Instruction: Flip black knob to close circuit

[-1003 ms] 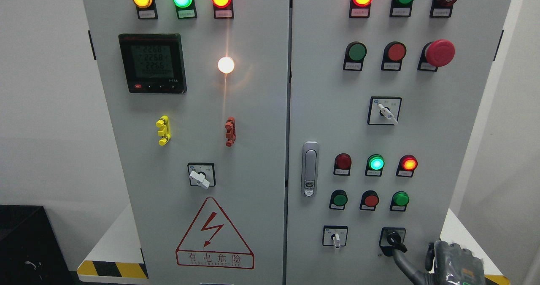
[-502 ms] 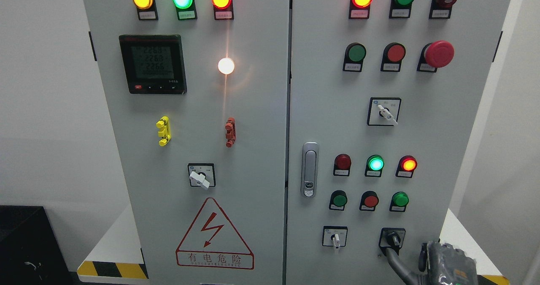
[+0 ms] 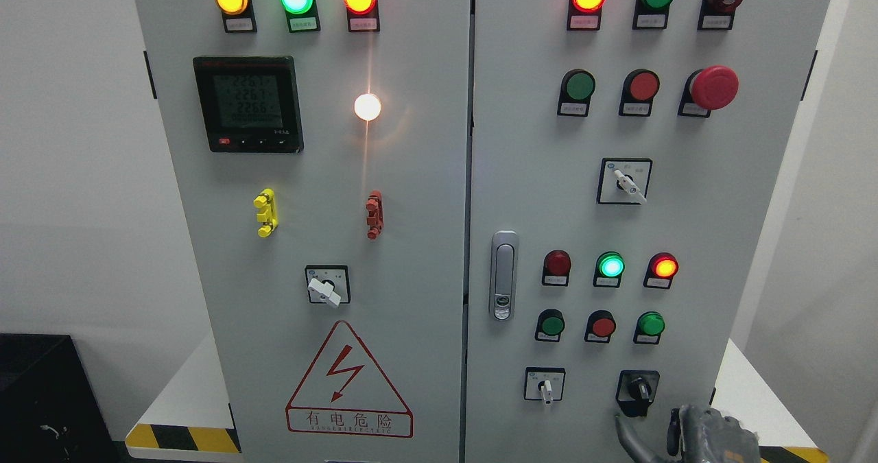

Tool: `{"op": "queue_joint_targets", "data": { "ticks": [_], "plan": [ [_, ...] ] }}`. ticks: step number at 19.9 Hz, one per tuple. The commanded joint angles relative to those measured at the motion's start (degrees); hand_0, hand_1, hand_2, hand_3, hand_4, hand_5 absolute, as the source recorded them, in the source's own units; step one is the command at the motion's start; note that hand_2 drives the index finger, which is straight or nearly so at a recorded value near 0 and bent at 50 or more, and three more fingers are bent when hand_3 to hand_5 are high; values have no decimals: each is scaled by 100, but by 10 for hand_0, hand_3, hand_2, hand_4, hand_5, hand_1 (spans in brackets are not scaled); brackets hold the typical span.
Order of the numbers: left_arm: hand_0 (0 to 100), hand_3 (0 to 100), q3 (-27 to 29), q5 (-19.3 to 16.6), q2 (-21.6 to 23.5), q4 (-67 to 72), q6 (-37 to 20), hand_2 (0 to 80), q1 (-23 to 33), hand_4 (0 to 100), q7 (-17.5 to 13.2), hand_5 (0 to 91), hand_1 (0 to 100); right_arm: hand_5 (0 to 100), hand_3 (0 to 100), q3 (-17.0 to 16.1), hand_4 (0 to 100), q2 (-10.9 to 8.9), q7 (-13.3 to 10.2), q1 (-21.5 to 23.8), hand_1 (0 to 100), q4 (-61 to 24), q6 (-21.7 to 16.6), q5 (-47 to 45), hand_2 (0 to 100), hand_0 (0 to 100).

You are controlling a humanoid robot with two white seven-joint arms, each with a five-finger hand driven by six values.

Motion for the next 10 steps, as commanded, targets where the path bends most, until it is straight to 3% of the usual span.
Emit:
{"op": "queue_joint_targets", "data": {
  "ticks": [1,6,10],
  "plan": [
    [120,0,0,-6,0,-176,4,0,132,0,-4,0,556,1000,1000,243,939,64,-5,422,59,-687,-6,-259,877,0],
    [120,0,0,-6,0,-176,4,0,132,0,-4,0,556,1000,1000,279,930,221,-234,809,68,-1205,-15,-1031,848,0],
    [120,0,0,-6,0,-167,4,0,123,0,-4,0,556,995,992,446,896,275,-593,1319,77,-1567,-67,-1700,799,0]
  ]
}}
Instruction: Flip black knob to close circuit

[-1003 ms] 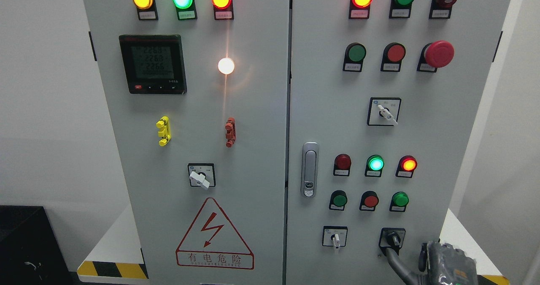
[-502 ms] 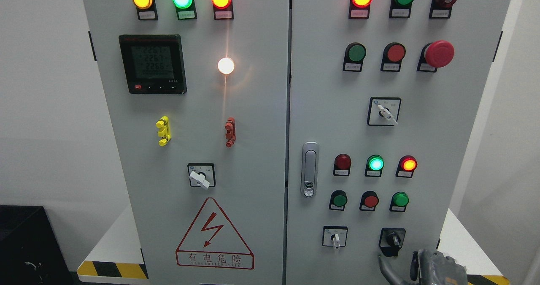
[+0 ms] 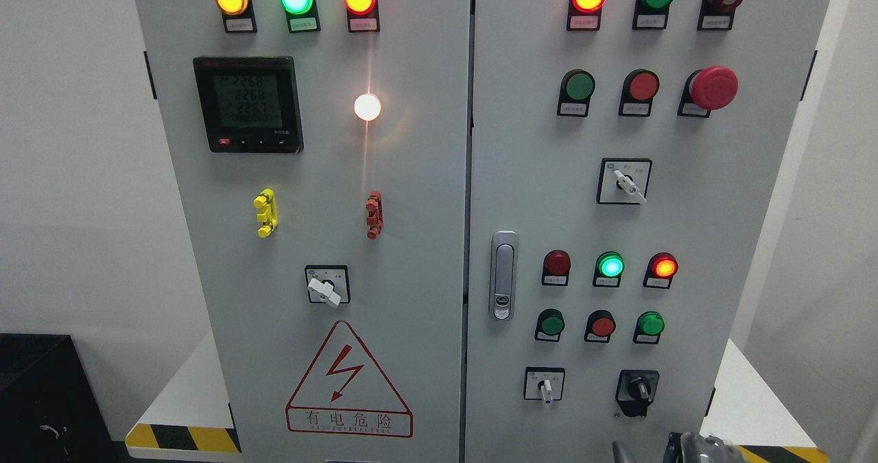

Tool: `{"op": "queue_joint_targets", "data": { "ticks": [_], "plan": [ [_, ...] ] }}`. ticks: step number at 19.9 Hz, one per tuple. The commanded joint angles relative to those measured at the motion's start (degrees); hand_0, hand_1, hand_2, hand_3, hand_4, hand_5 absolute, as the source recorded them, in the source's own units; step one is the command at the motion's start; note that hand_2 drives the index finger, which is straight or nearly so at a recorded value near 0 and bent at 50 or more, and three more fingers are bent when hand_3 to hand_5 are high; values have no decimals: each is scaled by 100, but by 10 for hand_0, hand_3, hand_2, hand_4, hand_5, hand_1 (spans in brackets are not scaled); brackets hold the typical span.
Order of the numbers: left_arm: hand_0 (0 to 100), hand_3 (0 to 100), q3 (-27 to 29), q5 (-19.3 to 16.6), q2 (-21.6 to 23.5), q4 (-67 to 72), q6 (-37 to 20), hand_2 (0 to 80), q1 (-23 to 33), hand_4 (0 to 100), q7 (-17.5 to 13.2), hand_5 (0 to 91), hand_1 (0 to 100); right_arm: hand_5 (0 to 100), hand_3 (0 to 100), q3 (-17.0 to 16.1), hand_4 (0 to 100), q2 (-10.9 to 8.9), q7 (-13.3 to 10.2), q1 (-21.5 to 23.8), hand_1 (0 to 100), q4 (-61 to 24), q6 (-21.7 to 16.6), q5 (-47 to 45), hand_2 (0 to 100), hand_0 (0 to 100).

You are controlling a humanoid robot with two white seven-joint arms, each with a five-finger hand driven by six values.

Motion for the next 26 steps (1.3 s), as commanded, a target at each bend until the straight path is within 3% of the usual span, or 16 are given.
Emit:
{"op": "queue_joint_targets", "data": {
  "ticks": [1,3,6,8,9,11,13,16,17,18,19,21,24,26],
  "plan": [
    [120,0,0,6,0,-175,4,0,132,0,-4,0,556,985,991,247,878,187,-305,642,80,-868,-149,-928,771,0],
    [120,0,0,6,0,-176,4,0,132,0,-4,0,556,956,948,238,859,178,-533,757,85,-885,-448,-1428,688,0],
    [120,0,0,6,0,-176,4,0,132,0,-4,0,556,817,791,256,750,178,-657,994,98,-920,-818,-2377,557,0],
    [120,0,0,-3,0,-175,4,0,132,0,-4,0,556,682,636,317,636,178,-701,1170,116,-947,-836,-2835,452,0],
    [120,0,0,6,0,-176,4,0,132,0,-4,0,556,660,607,352,619,169,-727,1223,116,-947,-853,-3046,437,0],
    [120,0,0,6,0,-176,4,0,132,0,-4,0,556,474,447,370,469,169,-728,1267,110,-920,-1011,-3651,316,0],
    [120,0,0,6,0,-176,4,0,132,0,-4,0,556,360,372,379,396,169,-702,1337,94,-885,-1152,-4450,242,0],
    [120,0,0,-3,0,-176,4,0,132,0,-4,0,556,201,314,370,301,161,-509,1399,61,-833,-1362,-5673,179,0],
    [120,0,0,-3,0,-167,4,0,132,0,-4,0,556,107,258,353,195,161,-317,1434,54,-806,-1468,-5946,131,0],
    [120,0,0,6,0,-175,4,0,132,0,-4,0,556,93,239,335,156,152,-149,1478,47,-762,-1556,-6105,124,0],
    [120,0,0,-3,0,-167,4,0,132,0,-4,0,556,15,186,318,86,152,-17,1530,26,-710,-1652,-6211,81,0],
    [120,0,0,-3,0,-176,4,0,132,0,-4,0,556,0,119,300,0,143,203,1575,2,-569,-1854,-6422,40,0],
    [120,0,0,6,0,-176,4,0,132,0,-4,0,556,0,25,204,0,143,563,1592,0,-376,-2101,-6660,0,0],
    [120,0,0,6,0,-167,4,0,132,0,-4,0,556,0,0,142,0,143,617,1592,0,-305,-2215,-6695,0,0]
  ]
}}
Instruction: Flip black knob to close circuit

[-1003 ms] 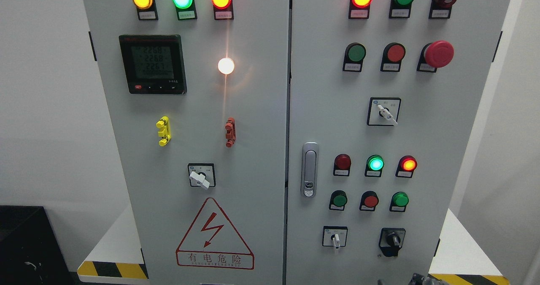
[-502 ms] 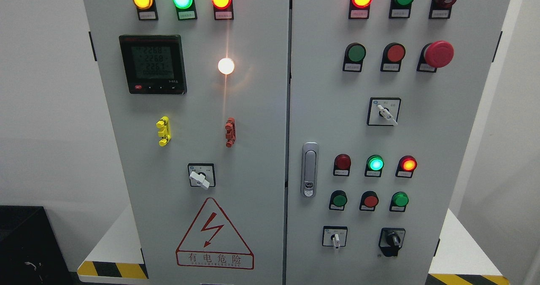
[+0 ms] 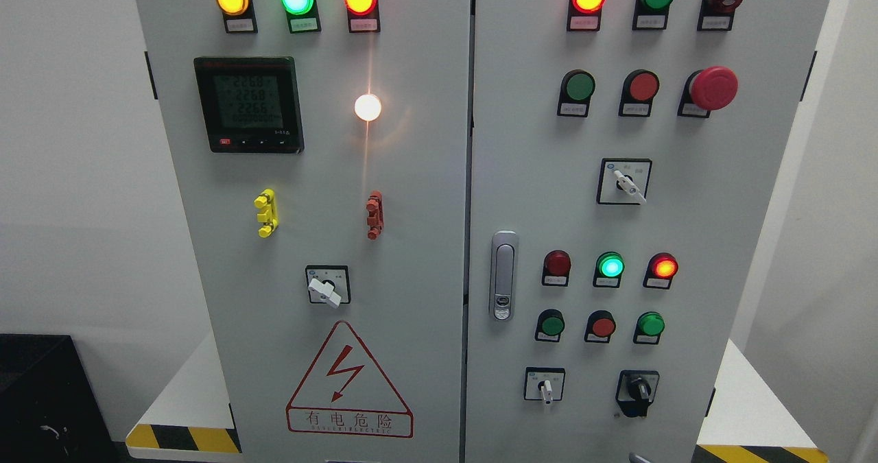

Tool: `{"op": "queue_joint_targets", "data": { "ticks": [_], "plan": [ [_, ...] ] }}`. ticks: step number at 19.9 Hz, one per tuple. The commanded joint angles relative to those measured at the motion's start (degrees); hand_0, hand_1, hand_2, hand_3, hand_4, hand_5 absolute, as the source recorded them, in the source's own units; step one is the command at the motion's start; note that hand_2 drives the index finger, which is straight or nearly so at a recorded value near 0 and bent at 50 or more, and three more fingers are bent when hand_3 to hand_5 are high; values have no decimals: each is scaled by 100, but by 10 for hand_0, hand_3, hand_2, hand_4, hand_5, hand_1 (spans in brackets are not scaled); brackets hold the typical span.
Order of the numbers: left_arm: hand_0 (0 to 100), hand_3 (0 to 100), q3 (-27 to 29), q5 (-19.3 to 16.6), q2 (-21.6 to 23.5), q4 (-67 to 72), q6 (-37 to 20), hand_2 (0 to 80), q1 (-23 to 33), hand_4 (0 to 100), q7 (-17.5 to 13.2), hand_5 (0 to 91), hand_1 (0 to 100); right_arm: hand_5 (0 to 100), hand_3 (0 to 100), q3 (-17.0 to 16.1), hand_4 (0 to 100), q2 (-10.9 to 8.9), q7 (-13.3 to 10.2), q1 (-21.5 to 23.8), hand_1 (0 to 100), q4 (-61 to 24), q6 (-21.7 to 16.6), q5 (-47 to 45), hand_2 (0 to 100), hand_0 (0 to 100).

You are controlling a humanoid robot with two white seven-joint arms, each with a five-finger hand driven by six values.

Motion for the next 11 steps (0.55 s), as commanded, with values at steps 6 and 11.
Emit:
{"op": "queue_joint_targets", "data": {
  "ticks": [6,11],
  "plan": [
    [120,0,0,5,0,-176,4,0,132,0,-4,0,556,0,0,-329,0,2,388,109,0,324,-199,-731,0,0],
    [120,0,0,5,0,-176,4,0,132,0,-4,0,556,0,0,-329,0,2,388,126,0,315,-199,-740,0,0]
  ]
}}
